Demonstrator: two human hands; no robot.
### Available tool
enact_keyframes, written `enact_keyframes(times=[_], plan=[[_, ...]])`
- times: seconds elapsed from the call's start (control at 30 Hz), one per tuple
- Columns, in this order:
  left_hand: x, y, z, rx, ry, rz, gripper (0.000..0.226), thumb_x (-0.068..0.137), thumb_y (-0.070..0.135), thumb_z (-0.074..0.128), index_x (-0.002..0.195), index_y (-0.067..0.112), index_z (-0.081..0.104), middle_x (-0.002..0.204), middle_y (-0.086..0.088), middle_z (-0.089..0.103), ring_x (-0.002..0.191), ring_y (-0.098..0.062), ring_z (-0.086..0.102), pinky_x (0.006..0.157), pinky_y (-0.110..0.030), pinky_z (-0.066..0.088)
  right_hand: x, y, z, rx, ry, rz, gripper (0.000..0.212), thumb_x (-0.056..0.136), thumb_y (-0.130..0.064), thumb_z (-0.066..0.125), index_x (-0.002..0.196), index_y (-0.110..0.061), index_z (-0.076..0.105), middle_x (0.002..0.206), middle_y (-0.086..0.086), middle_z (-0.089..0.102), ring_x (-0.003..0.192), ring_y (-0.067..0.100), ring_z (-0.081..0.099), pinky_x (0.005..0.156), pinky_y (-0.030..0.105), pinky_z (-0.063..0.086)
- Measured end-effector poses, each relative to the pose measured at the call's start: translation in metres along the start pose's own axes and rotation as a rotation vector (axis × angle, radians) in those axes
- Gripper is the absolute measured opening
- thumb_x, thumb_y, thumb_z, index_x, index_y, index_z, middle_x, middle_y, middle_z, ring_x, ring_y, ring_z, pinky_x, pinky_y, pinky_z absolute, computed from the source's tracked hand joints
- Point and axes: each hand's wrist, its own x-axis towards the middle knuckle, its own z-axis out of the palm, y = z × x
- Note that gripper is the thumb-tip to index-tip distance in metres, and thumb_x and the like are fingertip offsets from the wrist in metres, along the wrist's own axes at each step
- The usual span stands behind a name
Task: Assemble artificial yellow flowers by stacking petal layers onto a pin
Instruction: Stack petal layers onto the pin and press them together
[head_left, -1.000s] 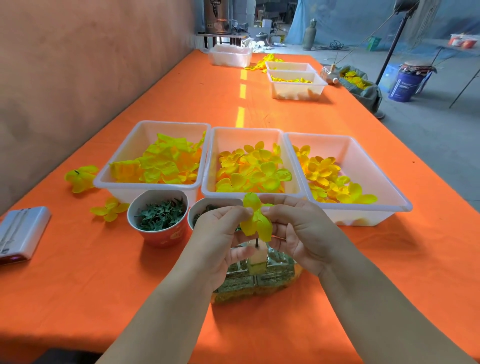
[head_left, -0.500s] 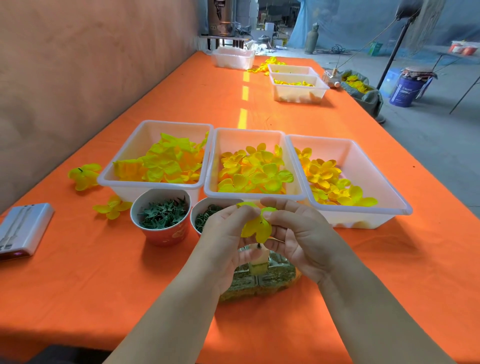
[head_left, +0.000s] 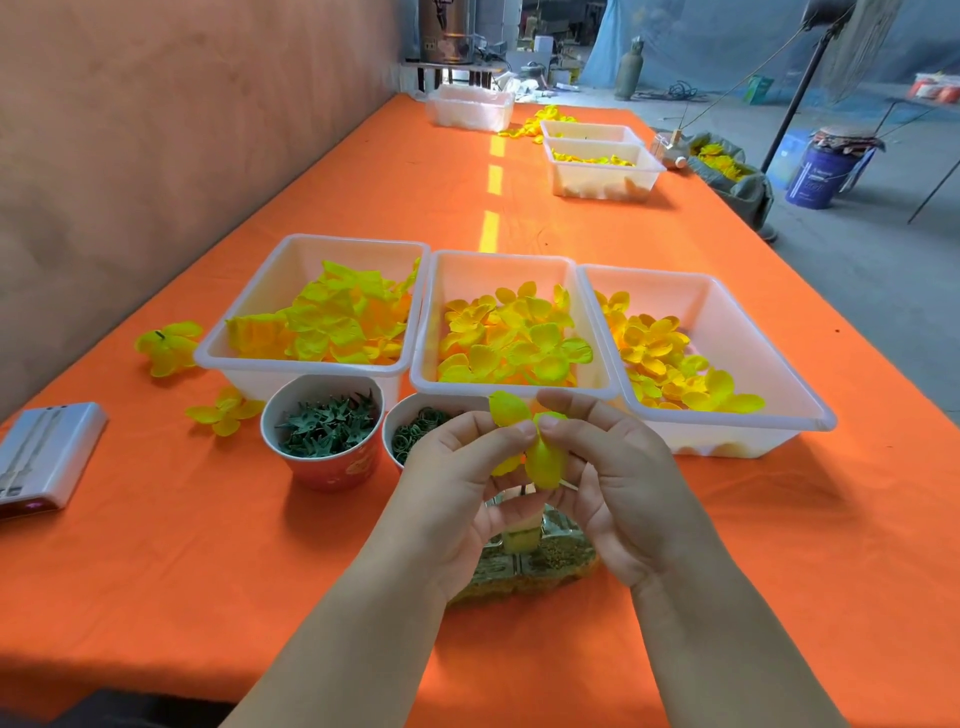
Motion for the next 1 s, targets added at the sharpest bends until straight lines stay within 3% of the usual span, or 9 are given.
enact_keyframes(times=[0.27,0.5,0.63,0.77,0.9,1.0], plan=[[0.001,-0.001,0.006,-0.028,0.051,-0.016,0.015,0.056,0.031,0.079,0.068,0.025,0.074,0.077,-0.003,0.067,0.068,-0.013,0.059,0.052,-0.022,0.048,0.004,0.003,0.002,0.016,0.041,-0.005,0.023,0.088,-0.004,0.063,0.110,-0.011,0.066,0.079,0.008,0.070,0.058,0.014,0.061,0.053,0.024,0.052],[-0.002,-0.003,0.002,-0.161,-0.040,-0.061,0.014,0.061,0.018,0.085,0.072,0.021,0.077,0.079,-0.002,0.070,0.065,-0.009,0.065,0.058,-0.021,0.052,0.001,0.006,-0.002,0.001,-0.008,-0.005,0.030,0.086,-0.001,0.063,0.116,-0.006,0.063,0.093,0.015,0.074,0.068,0.022,0.064,0.057,0.028,0.053],[-0.003,-0.004,0.002,-0.165,-0.041,-0.049,0.009,0.064,0.023,0.079,0.072,0.019,0.077,0.074,-0.004,0.068,0.064,-0.011,0.062,0.056,-0.022,0.050,0.000,0.005,-0.001,0.014,-0.016,-0.010,0.046,0.070,-0.011,0.072,0.115,-0.005,0.063,0.096,0.019,0.073,0.067,0.023,0.064,0.059,0.030,0.054],[-0.003,-0.004,0.000,-0.147,-0.044,-0.055,0.010,0.064,0.022,0.079,0.074,0.019,0.077,0.076,-0.004,0.069,0.065,-0.012,0.064,0.056,-0.023,0.051,-0.001,0.008,-0.003,0.020,-0.015,-0.033,0.032,0.087,-0.001,0.063,0.118,-0.003,0.061,0.097,0.018,0.073,0.068,0.020,0.065,0.059,0.029,0.054],[-0.004,-0.007,-0.002,-0.134,-0.046,-0.005,0.015,0.064,0.018,0.080,0.078,0.016,0.074,0.084,-0.006,0.073,0.071,-0.012,0.067,0.060,-0.024,0.054,-0.007,0.013,-0.003,0.008,-0.012,-0.110,0.031,0.084,-0.004,0.065,0.115,-0.009,0.064,0.095,0.012,0.072,0.078,0.019,0.067,0.065,0.029,0.054],[-0.005,-0.008,-0.003,-0.109,-0.004,-0.015,0.026,0.062,0.019,0.081,0.084,0.012,0.069,0.087,-0.007,0.072,0.071,-0.014,0.066,0.059,-0.025,0.053,-0.007,0.015,-0.003,-0.023,0.008,-0.116,0.030,0.084,-0.005,0.066,0.113,-0.012,0.065,0.087,0.008,0.073,0.076,0.018,0.068,0.064,0.030,0.054]])
